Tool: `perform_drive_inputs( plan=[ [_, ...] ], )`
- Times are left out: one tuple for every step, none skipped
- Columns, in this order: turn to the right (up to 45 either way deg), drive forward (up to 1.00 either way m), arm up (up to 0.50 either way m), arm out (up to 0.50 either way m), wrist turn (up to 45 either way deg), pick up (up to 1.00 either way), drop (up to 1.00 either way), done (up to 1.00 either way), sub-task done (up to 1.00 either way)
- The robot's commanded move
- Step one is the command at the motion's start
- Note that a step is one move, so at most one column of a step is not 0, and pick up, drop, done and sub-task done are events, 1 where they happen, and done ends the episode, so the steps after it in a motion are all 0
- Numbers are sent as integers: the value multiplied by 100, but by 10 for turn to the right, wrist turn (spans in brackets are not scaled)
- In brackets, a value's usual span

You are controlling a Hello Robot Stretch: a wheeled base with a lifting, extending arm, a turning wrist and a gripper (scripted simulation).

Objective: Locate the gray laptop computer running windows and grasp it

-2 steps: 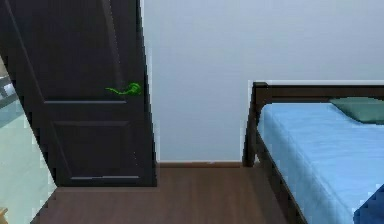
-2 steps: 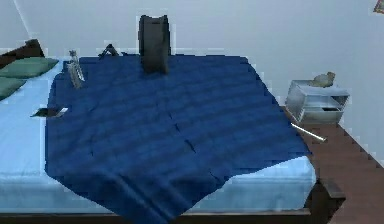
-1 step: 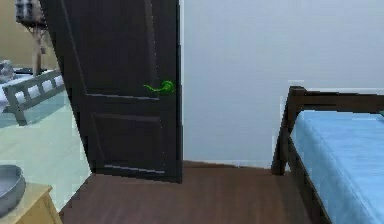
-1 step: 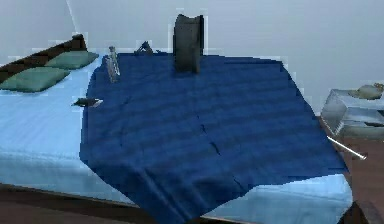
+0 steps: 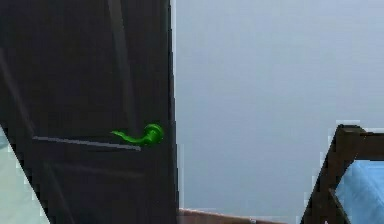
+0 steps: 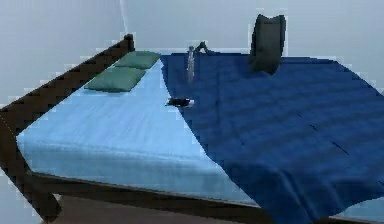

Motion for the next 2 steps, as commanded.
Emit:
perform_drive_inputs(
  plan=[
    [-150, 0, 0, 0, 0, 0, 0, 0, 0],
    [0, 50, 0, 0, 0, 0, 0, 0, 0]
  ],
)
